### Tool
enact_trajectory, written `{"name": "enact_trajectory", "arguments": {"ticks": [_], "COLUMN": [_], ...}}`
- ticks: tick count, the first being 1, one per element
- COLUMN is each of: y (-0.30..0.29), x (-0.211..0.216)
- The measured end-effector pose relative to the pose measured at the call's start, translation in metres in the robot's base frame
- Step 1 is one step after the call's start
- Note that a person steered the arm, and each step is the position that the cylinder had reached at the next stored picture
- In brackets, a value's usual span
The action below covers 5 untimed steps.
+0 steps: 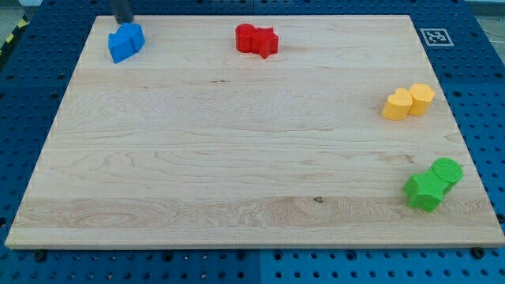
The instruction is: Push the blue blocks to the left center
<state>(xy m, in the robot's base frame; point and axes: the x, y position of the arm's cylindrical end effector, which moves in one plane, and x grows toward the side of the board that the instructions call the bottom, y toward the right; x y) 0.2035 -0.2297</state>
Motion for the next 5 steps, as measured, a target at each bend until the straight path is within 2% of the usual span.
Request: {"name": "enact_trajectory", "arguments": {"ticks": [2, 5], "y": [0.014, -0.008], "x": [0.029, 0.071]}}
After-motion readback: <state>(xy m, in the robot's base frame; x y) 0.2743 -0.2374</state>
